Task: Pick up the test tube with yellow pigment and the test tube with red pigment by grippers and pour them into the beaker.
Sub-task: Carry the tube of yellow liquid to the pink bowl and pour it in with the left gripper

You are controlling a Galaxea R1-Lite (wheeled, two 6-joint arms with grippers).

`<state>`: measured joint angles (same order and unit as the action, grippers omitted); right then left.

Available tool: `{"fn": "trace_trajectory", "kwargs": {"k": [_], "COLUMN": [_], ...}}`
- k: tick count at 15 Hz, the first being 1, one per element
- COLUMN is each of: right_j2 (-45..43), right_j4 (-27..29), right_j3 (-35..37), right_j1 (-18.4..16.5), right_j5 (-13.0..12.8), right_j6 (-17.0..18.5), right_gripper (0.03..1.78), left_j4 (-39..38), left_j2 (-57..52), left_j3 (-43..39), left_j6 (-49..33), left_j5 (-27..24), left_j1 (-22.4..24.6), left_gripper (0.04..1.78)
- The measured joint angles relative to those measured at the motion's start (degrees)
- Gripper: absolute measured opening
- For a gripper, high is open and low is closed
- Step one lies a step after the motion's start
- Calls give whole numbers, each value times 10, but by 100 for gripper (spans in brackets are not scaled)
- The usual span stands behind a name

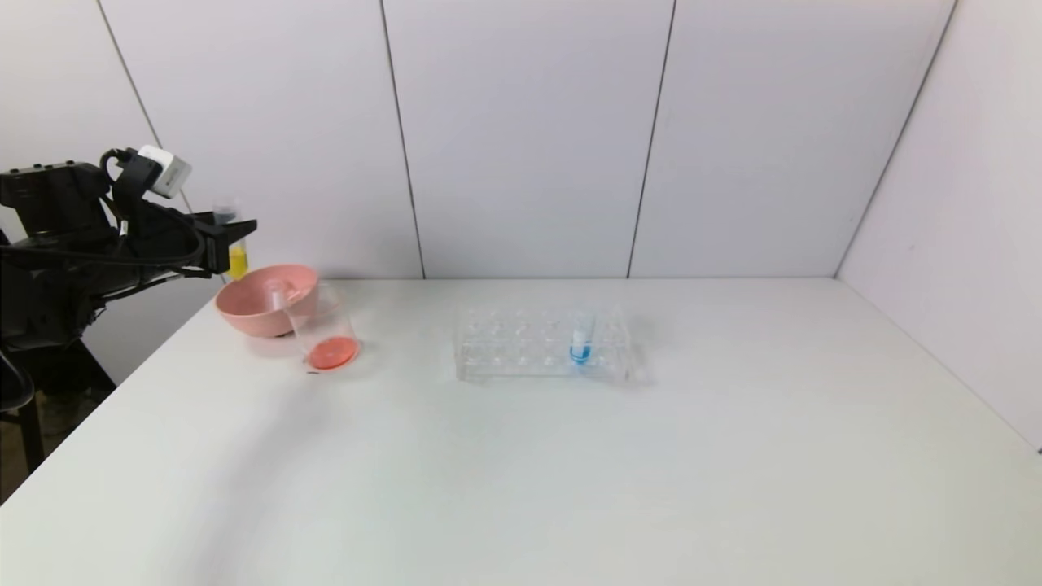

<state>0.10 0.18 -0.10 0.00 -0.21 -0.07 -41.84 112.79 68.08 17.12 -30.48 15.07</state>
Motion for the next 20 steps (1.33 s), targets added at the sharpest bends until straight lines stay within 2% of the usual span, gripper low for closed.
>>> {"fn": "trace_trajectory", "kwargs": {"k": [2,4,7,9,12,16,20], "right_j2": [0,0,0,0,0,0,0], "right_j4": [0,0,0,0,0,0,0], "right_j3": [0,0,0,0,0,0,0], "right_j1": [0,0,0,0,0,0,0], "right_j5": [0,0,0,0,0,0,0], "right_j6": [0,0,0,0,0,0,0], "right_gripper": [170,170,170,170,170,170,170], "left_j4": [0,2,6,25,79,162,308], "left_j2": [-3,-8,-14,-12,-5,-1,-4], "left_j3": [-8,-10,-3,10,35,63,117], "left_j6": [3,1,2,3,11,66,169], "left_j5": [-25,-70,-93,-133,-181,-202,-208], "left_j1": [1,3,5,5,5,9,16], "left_gripper": [46,46,46,46,46,46,46]}}
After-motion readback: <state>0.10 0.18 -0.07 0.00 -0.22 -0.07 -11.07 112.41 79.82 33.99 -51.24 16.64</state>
